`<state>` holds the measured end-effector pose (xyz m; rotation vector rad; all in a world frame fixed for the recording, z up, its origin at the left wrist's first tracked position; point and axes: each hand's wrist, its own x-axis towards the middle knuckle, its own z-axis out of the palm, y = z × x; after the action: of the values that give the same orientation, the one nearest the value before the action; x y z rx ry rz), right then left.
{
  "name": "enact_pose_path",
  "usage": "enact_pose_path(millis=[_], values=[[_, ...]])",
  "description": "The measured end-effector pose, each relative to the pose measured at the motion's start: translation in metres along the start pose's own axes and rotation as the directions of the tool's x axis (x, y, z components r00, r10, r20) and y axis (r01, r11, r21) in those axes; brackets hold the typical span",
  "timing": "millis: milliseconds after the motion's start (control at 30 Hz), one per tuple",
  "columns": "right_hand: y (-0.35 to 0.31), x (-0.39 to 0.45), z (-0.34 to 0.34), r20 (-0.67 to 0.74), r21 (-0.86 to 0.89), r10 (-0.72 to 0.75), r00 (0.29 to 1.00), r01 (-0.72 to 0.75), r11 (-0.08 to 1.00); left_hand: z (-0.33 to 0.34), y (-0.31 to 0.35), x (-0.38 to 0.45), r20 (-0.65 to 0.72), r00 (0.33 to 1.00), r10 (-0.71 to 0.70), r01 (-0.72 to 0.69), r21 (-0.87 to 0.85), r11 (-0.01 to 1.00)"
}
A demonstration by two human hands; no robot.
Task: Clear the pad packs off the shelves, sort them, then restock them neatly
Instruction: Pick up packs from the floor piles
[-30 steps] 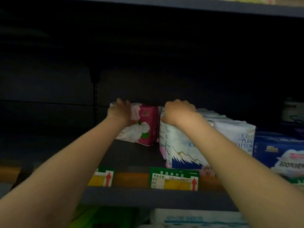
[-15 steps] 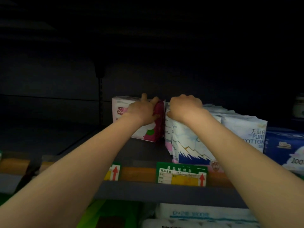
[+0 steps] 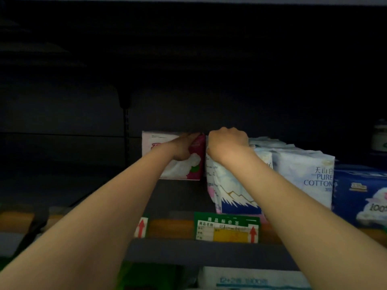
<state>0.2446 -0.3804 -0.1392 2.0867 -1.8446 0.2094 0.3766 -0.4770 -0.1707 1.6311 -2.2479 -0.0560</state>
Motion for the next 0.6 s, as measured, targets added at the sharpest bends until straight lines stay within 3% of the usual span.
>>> enact_pose_path(millis=[100,167,233,300,333,400,500,600], values=[[-0.003,0.002,0.001,0.018,-0.023,0.009,1.000,-0.009,1.000,-0.006,0.012,-0.040,-0.108,0.988,0.110,-0.123,-0.115,0.986],[-0.004,-0.001,0.003,0.017,-0.036,0.014,1.000,-0.014,0.999,-0.009,0.020,-0.078,-0.285,0.951,0.122,-0.161,-0.117,0.980],[-0.001,-0.005,0.000,-0.014,-0.023,0.002,1.000,-0.002,1.000,-0.010,0.025,-0.123,-0.510,0.850,0.132,-0.214,-0.105,0.971],[0.003,-0.017,-0.010,0.016,0.061,-0.042,0.999,0.041,0.997,-0.003,0.029,-0.171,-0.694,0.699,0.173,-0.267,-0.029,0.963],[0.003,-0.028,-0.016,0.020,0.132,-0.082,0.996,0.079,0.988,0.005,0.031,-0.196,-0.743,0.642,0.188,-0.268,0.012,0.963],[0.002,-0.056,-0.022,-0.138,0.263,-0.168,0.976,0.200,0.944,0.031,0.033,-0.243,-0.774,0.589,0.233,-0.277,0.077,0.958],[-0.003,-0.129,0.008,-0.470,0.296,-0.251,0.846,0.418,0.859,0.093,0.027,-0.308,-0.683,0.636,0.359,-0.348,0.162,0.923],[-0.009,-0.215,0.074,-0.540,0.350,-0.267,0.798,0.501,0.792,0.166,0.014,-0.360,-0.501,0.775,0.385,-0.397,0.088,0.913]])
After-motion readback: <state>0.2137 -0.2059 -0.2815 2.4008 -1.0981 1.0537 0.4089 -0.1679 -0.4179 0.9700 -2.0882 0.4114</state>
